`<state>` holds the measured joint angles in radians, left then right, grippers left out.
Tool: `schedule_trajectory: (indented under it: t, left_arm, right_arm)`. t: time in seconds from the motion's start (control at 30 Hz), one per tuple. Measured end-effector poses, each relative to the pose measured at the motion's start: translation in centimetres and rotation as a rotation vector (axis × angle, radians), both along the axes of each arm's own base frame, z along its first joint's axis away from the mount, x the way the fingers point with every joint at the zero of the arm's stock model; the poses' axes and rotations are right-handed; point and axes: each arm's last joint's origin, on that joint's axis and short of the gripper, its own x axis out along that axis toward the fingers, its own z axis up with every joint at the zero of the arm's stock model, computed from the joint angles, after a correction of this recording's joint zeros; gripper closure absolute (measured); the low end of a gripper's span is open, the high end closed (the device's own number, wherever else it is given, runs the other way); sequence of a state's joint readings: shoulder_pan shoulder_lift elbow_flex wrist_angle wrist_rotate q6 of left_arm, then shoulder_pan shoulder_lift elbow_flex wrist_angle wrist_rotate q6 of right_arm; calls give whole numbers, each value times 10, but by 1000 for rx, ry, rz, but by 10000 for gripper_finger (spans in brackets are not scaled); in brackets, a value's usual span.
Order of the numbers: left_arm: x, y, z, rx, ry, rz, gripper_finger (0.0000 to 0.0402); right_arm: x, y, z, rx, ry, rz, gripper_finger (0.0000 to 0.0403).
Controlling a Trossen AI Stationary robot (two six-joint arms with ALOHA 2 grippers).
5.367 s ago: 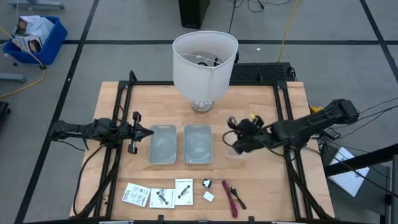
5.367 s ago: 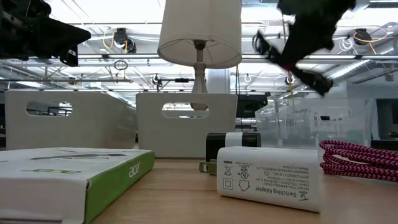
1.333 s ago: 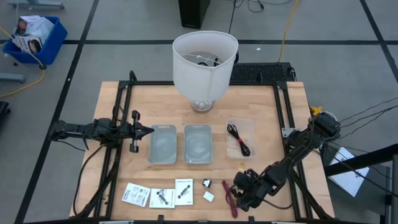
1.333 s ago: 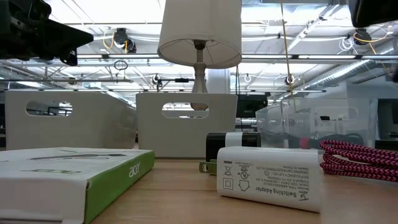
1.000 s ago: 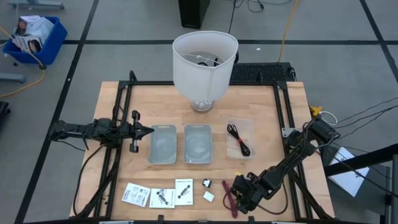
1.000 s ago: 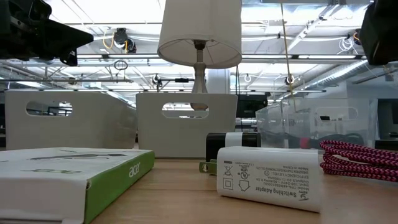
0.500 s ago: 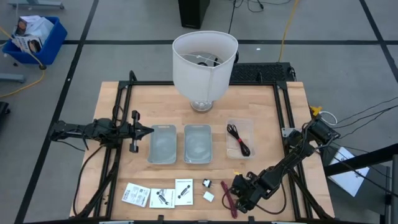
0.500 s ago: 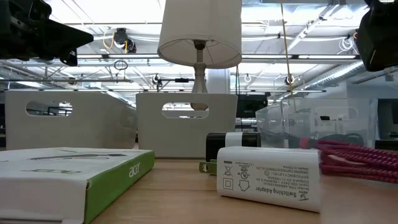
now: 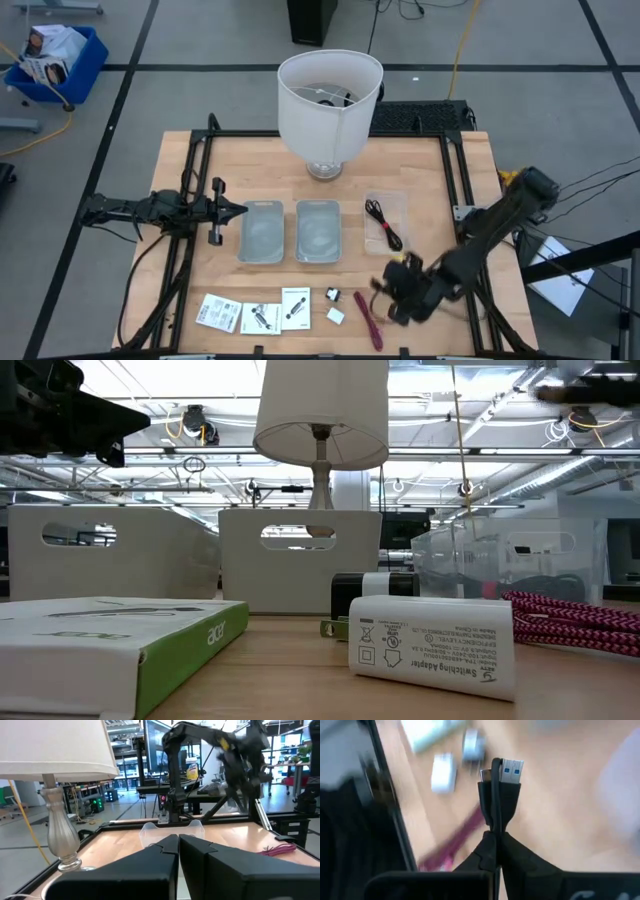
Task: Pick and place items into bin
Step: Put the black charger cable into the transparent bin
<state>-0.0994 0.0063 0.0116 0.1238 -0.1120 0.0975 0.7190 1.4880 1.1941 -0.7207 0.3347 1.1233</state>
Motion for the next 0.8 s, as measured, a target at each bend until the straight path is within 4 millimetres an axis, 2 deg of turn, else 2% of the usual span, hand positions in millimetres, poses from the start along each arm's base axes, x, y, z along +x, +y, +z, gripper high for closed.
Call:
schedule_trajectory:
  t: [0.1,0.17,0.27,0.37,0.47,0.6,0.8]
  left_arm:
    - [0,0,0,1,0,0,380]
    - [0,0,0,2,0,0,380]
    - [0,0,0,-3,0,-1,380]
    - [0,0,0,-6,0,-1,380]
    - [0,0,0,-6,1,-1,380]
    - [0,0,0,-30,1,-4,380]
    - [0,0,0,-31,0,-4,380]
  right_arm:
    - [-1,-34,33,-156,-49,-52,401]
    - [-5,-59,40,-271,-31,-99,402]
    - [-6,-90,41,-346,18,-164,402]
    - [-8,-114,22,-405,132,-206,402]
    - [-3,-130,-2,-362,169,-224,402]
    - [5,-143,-38,-275,166,-213,402]
    - [-1,-157,-68,-261,262,-237,402]
